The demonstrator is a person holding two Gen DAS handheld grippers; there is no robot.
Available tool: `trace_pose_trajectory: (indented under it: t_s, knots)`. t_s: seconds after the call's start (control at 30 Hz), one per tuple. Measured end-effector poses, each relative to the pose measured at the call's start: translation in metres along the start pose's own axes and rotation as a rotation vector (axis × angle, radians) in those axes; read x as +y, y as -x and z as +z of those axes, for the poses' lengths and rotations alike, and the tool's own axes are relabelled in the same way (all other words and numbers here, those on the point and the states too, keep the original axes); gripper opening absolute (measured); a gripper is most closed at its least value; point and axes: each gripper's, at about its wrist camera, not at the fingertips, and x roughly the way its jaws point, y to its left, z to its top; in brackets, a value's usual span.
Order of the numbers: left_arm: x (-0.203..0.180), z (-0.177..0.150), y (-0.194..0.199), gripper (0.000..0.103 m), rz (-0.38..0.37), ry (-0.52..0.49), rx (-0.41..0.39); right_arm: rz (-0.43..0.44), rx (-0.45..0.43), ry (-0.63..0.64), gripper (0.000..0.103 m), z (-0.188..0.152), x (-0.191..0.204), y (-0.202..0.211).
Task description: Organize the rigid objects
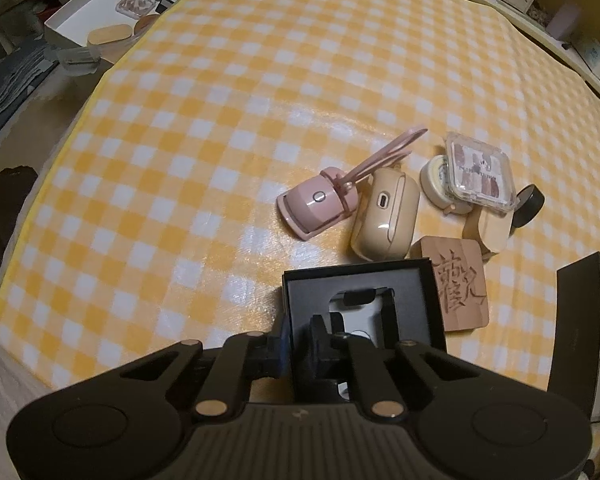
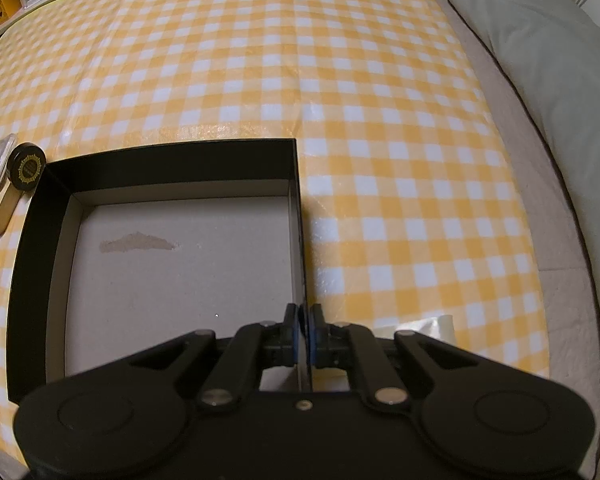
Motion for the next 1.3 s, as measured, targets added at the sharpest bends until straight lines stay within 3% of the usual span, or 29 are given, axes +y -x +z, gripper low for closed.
trace_pose_trajectory:
  t_s: [0.07,0.13,0.27,0.37,0.4,0.43,0.6,0.97,1.3]
  knots:
    - [-0.001,0.0,-0.001,0.015,0.007,-0.011,0.003,0.0,0.0,0.0,0.006,0.0,0.001,-0.001]
    - [-0.001,0.0,-0.006,0.025,0.016,-0.014,0.042,0.001,0.002,0.0,0.006,0.0,0.001,-0.001]
    - [-0.001,-0.001,-0.01,0.024,0.035,-0.022,0.06,0.002,0.002,0.0,0.006,0.0,0.0,-0.002]
    - [-0.003,-0.002,-0.014,0.019,0.032,-0.036,0.067,0.002,0.002,-0.001,0.006,0.001,-0.001,-0.001]
    - [-0.004,-0.003,-0.014,0.007,0.024,-0.042,0.068,0.003,0.002,-0.001,0.006,0.0,0.001,-0.002]
    - [-0.006,-0.003,-0.014,0.003,0.036,-0.052,0.063,0.004,0.002,-0.002,0.006,0.0,0.003,-0.003]
    - [-0.001,-0.003,-0.006,0.002,0.002,-0.024,0.029,0.007,0.006,-0.005,0.006,0.0,-0.001,-0.003]
    - [0.012,-0.007,0.027,0.007,-0.231,0.169,-0.081,0.006,0.007,-0.006,0.006,-0.001,0.002,-0.004]
    - [-0.006,-0.018,0.046,0.006,-0.406,0.273,-0.105,0.007,0.007,-0.007,0.006,-0.001,0.002,-0.004]
